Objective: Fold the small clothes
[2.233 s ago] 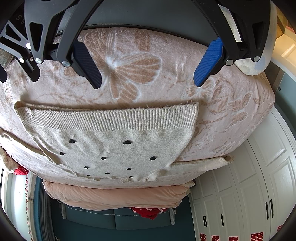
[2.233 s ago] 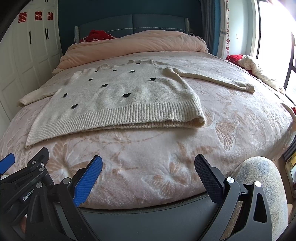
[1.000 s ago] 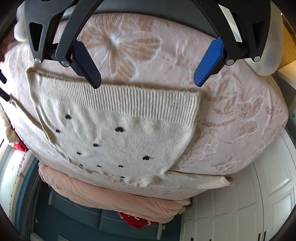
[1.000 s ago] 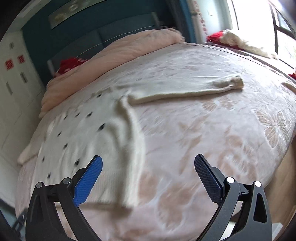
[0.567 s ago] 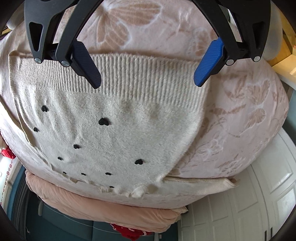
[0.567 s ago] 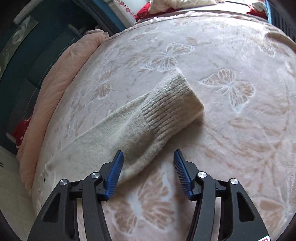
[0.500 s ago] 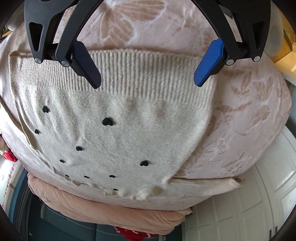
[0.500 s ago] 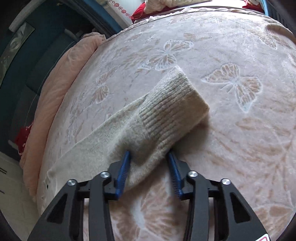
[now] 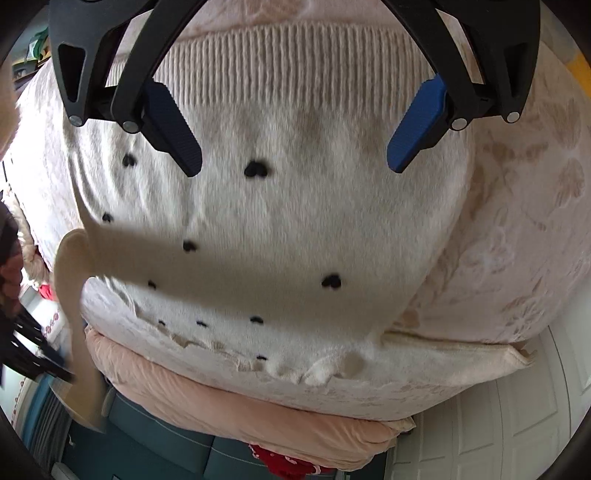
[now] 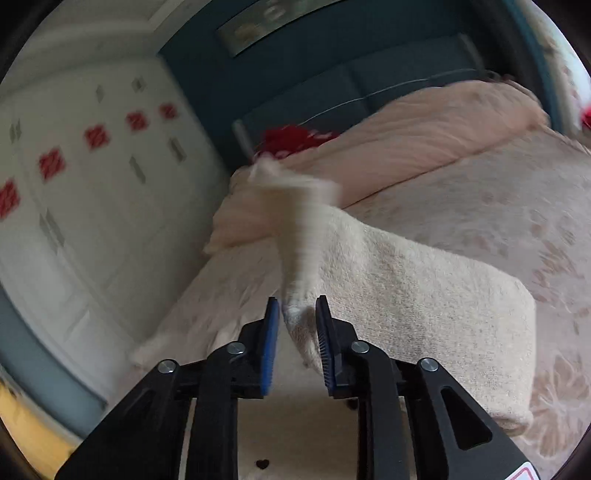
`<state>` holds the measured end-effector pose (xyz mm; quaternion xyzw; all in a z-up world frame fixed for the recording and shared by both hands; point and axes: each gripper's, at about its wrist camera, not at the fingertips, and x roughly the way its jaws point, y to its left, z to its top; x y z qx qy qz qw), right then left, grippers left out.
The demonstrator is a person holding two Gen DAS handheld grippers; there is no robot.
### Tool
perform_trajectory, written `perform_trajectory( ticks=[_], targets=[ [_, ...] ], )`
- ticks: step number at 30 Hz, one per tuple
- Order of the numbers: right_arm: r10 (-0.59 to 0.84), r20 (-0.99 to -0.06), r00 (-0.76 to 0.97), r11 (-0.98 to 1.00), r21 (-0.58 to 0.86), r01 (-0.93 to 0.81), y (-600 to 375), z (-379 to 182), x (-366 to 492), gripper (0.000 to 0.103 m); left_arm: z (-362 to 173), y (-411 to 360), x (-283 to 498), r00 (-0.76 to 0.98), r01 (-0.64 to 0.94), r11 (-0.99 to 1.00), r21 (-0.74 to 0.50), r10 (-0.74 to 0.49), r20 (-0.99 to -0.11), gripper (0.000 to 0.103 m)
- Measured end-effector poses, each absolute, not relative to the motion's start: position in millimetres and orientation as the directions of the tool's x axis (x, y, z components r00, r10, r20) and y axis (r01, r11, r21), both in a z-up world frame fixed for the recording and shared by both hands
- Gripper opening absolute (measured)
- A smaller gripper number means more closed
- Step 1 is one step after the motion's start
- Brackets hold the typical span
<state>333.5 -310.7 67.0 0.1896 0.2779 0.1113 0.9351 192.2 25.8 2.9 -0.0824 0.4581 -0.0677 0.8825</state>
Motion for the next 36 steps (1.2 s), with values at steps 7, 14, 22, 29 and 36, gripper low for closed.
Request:
perform_trajectory(
  ticks=[7,14,22,29,36],
  targets=[
    [0.125,-0.636,0.761,0.948,0.304,0.098,-309.3,2.0,312.0,0.041,27.5,32.2,272.4,0.619,0.101,0.95,-0.295,-0.292,-0.73,0.098],
    [0.013,-0.781,0.624,0.919,0.256,0.301,-369.0,-56.5,289.9,0.045,-4.0,-3.1,399.6,0.577,0.054,0.928,-0.368,-0.329,-0.747,0.098],
    [0.022,-0.774,0.633,0.888,0.306,0.342,-379.7,-78.7,300.9,0.047,-50.0,-21.8,451.9,0.526,-0.049,0.945,-0.325,-0.252,-0.813,0.062],
    [-0.018,-0.731,0.683,0.9,0.286,0.329,-357.2,-71.1,314.8,0.047,-56.7,-19.2,445.5,0.567,-0.059,0.971,-0.23,-0.157,-0.809,0.06],
    [-0.065,-0.791,0.609,0.941,0.155,0.301,-332.9,-71.1,324.3,0.05,-30.0,27.0,423.0,0.63,-0.076,0.963,-0.259,-0.155,-0.761,0.066]
  ],
)
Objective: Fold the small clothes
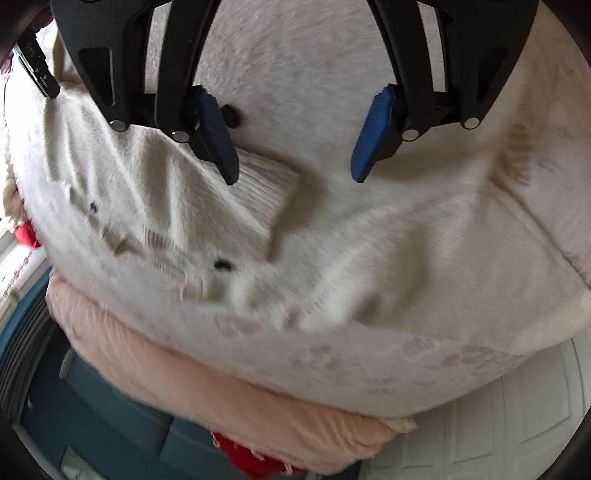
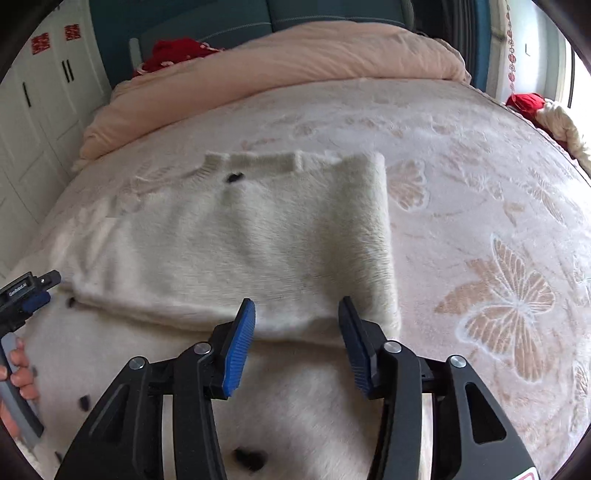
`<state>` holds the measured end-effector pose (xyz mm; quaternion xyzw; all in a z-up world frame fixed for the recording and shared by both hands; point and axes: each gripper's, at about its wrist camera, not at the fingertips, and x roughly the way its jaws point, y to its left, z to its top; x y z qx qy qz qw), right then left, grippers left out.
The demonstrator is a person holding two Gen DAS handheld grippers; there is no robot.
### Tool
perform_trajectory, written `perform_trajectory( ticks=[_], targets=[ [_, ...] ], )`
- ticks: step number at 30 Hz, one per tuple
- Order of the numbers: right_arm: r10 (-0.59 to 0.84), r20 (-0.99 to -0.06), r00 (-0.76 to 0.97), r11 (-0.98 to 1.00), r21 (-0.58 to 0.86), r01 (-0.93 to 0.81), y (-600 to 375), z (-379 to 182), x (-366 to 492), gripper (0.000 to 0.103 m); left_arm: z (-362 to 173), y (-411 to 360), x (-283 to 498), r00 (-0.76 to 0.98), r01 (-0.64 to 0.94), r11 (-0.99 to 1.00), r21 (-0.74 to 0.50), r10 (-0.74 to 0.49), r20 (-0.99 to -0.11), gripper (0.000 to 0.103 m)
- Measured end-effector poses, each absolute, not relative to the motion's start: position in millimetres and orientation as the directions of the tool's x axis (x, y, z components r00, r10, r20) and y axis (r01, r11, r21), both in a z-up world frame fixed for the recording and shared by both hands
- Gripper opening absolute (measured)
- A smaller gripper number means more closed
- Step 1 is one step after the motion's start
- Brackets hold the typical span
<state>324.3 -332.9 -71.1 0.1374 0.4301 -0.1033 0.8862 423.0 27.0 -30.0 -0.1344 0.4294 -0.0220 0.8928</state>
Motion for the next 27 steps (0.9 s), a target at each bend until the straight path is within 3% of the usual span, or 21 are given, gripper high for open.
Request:
perform_trajectory(
  ticks=[2,5,13,15,16,18,19,20,23,27],
  targets=[
    [-0.046,-0.771,0.635,0.947,0.169,0.273,-323.6,-56.1,311.7,0.054,-15.3,67.4,415.3,0.669,-0.107,0.961,-0.253,-0.119,-0.734,0.081],
    [-0.017,-0.757,0.654,0.96,0.17,0.223,-302.9,-44.1,287.4,0.057,-4.3,141.6,415.5,0.689,-0.205,0.956,-0.208,-0.01,-0.725,0.091],
    [0.07,-0.811,0.581,0.963,0.207,0.172,-236.3,-53.5,232.5,0.059,-11.6,368.2,455.8,0.55,-0.619,0.777,-0.116,0.323,-0.77,0.091],
    [0.093,-0.83,0.55,0.961,0.219,0.166,-223.4,-59.9,225.4,0.059,-14.5,398.5,461.9,0.523,-0.656,0.743,-0.128,0.326,-0.788,0.09],
    [0.1,-0.836,0.539,0.96,0.223,0.168,-217.5,-62.6,221.8,0.059,-16.4,409.1,465.1,0.521,-0.658,0.739,-0.144,0.309,-0.796,0.087],
    [0.111,-0.845,0.523,0.957,0.233,0.174,-211.5,-67.7,220.8,0.059,-19.1,420.3,473.5,0.56,-0.608,0.759,-0.231,0.204,-0.803,0.049],
    [0.117,-0.847,0.518,0.955,0.239,0.176,-209.0,-69.6,219.9,0.059,-20.0,423.4,475.0,0.588,-0.57,0.766,-0.296,0.129,-0.799,0.021],
    [0.118,-0.849,0.514,0.954,0.241,0.18,-207.3,-69.2,221.4,0.059,-15.5,420.8,479.5,0.612,-0.541,0.763,-0.353,0.07,-0.788,0.01],
    [0.116,-0.842,0.527,0.952,0.245,0.182,-206.8,-64.0,223.8,0.059,26.8,378.5,488.9,0.71,-0.422,0.834,-0.355,0.06,-0.702,0.009],
    [0.113,-0.818,0.563,0.948,0.259,0.185,-212.6,-52.3,224.1,0.059,100.1,266.7,491.1,0.806,-0.115,0.948,-0.298,-0.087,-0.586,0.009]
  ],
)
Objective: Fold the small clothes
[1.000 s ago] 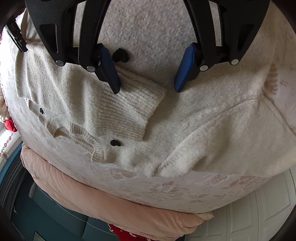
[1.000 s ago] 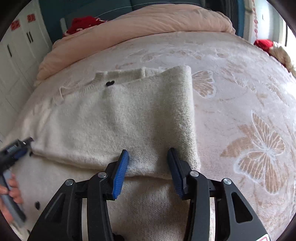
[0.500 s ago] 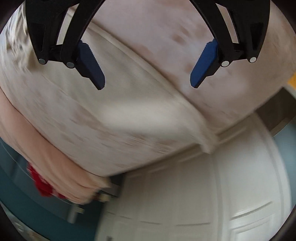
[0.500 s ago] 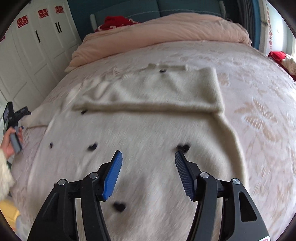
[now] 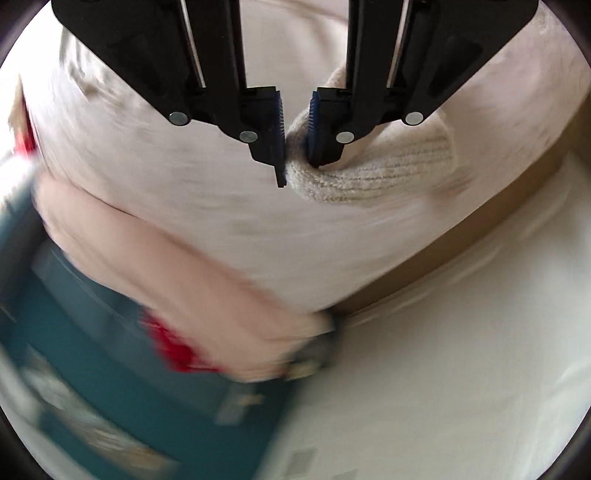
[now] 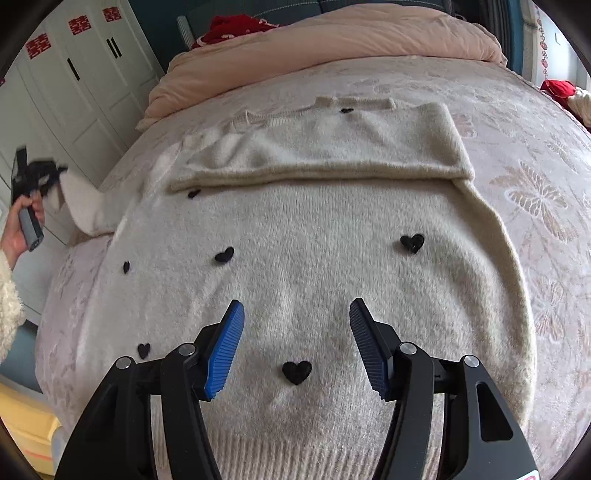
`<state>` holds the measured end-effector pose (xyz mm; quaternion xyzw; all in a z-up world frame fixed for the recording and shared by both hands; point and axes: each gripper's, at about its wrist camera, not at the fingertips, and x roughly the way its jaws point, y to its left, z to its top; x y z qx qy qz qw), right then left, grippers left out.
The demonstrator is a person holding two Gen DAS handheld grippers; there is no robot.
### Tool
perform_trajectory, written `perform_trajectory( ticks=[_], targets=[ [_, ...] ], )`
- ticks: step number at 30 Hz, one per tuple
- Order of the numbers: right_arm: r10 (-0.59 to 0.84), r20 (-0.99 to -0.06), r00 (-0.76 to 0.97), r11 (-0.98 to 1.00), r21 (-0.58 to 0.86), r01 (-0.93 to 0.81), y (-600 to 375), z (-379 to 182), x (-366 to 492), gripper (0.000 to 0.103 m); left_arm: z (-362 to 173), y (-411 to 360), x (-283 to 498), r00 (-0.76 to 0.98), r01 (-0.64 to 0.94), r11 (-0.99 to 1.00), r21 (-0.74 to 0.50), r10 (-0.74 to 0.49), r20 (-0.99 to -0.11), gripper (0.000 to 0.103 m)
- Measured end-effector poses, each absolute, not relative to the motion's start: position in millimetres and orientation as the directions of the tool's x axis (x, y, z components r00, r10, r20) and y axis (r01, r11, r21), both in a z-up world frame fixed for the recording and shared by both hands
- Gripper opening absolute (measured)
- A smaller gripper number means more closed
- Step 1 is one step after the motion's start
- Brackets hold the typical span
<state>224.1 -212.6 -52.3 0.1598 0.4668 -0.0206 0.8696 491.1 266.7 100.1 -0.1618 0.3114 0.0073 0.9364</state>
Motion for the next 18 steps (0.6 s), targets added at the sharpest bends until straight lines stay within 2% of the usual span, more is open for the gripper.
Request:
perform_trajectory(
  ticks=[4,6,7,8,11,13,18],
  targets=[
    [0.115,-0.802,0.587,0.933,0.29,0.213,-227.3,-46.7,217.6,0.059,143.2,126.9,466.4,0.789,0.181,0.93,-0.321,-0.332,-0.517,0.01],
    [0.113,-0.793,0.599,0.924,0.306,0.231,-236.3,-43.8,213.7,0.059,141.0,51.7,443.4,0.72,0.293,0.885,-0.362,-0.453,-0.525,0.026],
    [0.108,-0.79,0.603,0.921,0.308,0.238,-240.8,-42.7,212.2,0.06,136.2,28.1,434.8,0.696,0.314,0.874,-0.372,-0.478,-0.536,0.055],
    [0.103,-0.788,0.606,0.92,0.308,0.244,-245.2,-41.6,211.1,0.06,123.9,-2.0,417.6,0.67,0.331,0.865,-0.378,-0.497,-0.551,0.08],
    [0.079,-0.785,0.615,0.918,0.297,0.262,-258.9,-37.7,210.2,0.063,80.2,-42.1,367.7,0.627,0.36,0.844,-0.398,-0.534,-0.567,0.084],
    [0.09,-0.779,0.62,0.915,0.31,0.258,-266.9,-36.0,217.0,0.065,50.3,-42.3,347.2,0.598,0.32,0.85,-0.419,-0.524,-0.606,0.085],
    [0.168,-0.754,0.635,0.903,0.376,0.207,-276.1,-36.2,271.5,0.065,-27.6,31.3,338.8,0.509,0.035,0.849,-0.527,-0.47,-0.722,0.085]
  ],
)
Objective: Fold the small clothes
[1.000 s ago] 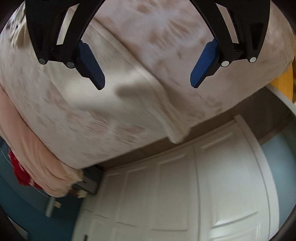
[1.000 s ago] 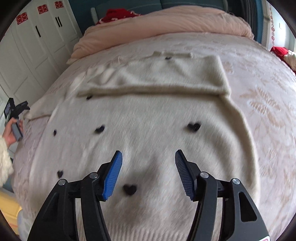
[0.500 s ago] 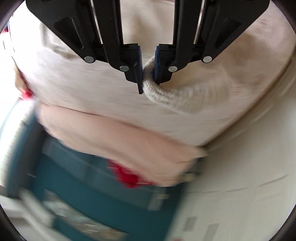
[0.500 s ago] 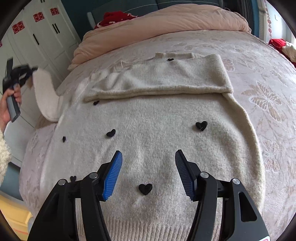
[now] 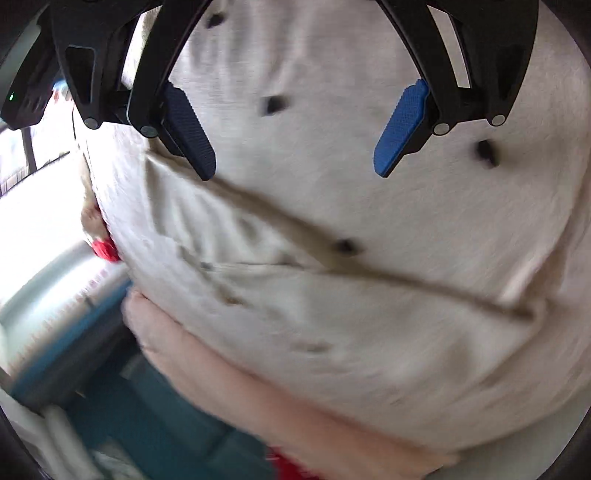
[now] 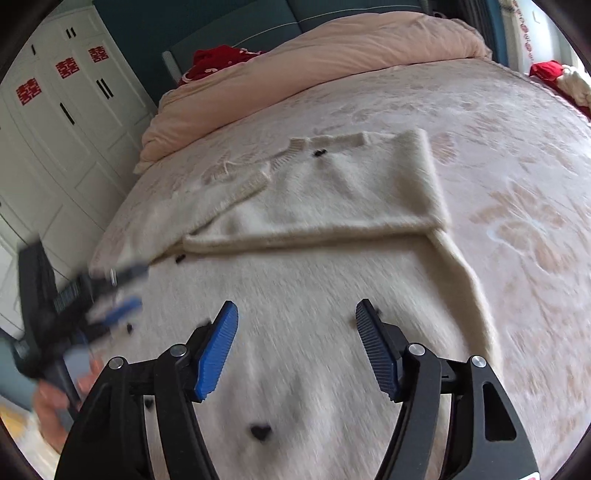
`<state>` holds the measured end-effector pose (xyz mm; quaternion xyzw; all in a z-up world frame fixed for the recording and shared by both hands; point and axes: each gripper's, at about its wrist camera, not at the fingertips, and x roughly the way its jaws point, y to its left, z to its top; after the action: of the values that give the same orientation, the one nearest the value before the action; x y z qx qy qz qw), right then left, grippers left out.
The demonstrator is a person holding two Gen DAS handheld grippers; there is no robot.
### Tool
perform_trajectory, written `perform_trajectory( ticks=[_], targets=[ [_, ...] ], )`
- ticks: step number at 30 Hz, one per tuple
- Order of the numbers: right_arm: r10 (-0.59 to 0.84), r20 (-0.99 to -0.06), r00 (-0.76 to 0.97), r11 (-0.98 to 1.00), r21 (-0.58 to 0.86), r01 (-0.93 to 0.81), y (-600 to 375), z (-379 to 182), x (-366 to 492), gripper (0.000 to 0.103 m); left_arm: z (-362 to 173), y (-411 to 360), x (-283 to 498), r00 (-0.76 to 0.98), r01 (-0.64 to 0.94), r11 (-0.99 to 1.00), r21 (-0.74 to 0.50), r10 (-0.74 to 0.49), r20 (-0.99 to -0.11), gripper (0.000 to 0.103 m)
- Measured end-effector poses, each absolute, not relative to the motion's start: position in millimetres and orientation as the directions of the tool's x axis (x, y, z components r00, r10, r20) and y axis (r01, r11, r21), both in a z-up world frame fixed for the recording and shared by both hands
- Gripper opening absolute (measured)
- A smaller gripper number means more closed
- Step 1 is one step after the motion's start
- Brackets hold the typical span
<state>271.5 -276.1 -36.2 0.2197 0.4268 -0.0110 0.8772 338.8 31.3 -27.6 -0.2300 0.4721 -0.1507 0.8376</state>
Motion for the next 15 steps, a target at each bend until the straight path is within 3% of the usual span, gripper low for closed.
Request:
perform_trajectory(
  ticks=[4,9,11,12,13,14,15],
  targets=[
    [0.224,-0.726,0.65,0.88,0.437,0.186,-272.8,-38.3,345.5,0.065,-38.5,112.4,372.4,0.561,-0.15,0.82,-0.552,-0.389,-0.73,0.085],
    [0.276,-0.745,0.608,0.823,0.51,0.252,-263.7,-63.4,445.3,0.063,-40.9,157.5,419.9,0.602,-0.226,0.801,-0.554,-0.332,-0.726,0.085],
    [0.299,-0.753,0.586,0.788,0.541,0.293,-258.8,-77.6,470.0,0.054,-45.4,165.6,434.2,0.605,-0.266,0.777,-0.57,-0.326,-0.727,0.085],
    [0.313,-0.753,0.579,0.775,0.555,0.303,-255.0,-82.8,477.5,0.041,-50.9,170.4,442.0,0.596,-0.297,0.753,-0.587,-0.334,-0.73,0.084],
    [0.323,-0.753,0.573,0.766,0.564,0.308,-251.4,-86.5,483.5,0.014,-55.1,173.6,449.7,0.59,-0.324,0.725,-0.608,-0.347,-0.729,0.081],
    [0.332,-0.752,0.57,0.76,0.57,0.31,-247.4,-88.3,489.7,0.006,-53.6,171.1,453.9,0.59,-0.337,0.709,-0.619,-0.354,-0.726,0.078],
    [0.332,-0.744,0.58,0.755,0.578,0.31,-245.5,-86.5,491.7,0.006,-54.2,173.0,457.7,0.592,-0.349,0.699,-0.624,-0.351,-0.725,0.077]
  ],
)
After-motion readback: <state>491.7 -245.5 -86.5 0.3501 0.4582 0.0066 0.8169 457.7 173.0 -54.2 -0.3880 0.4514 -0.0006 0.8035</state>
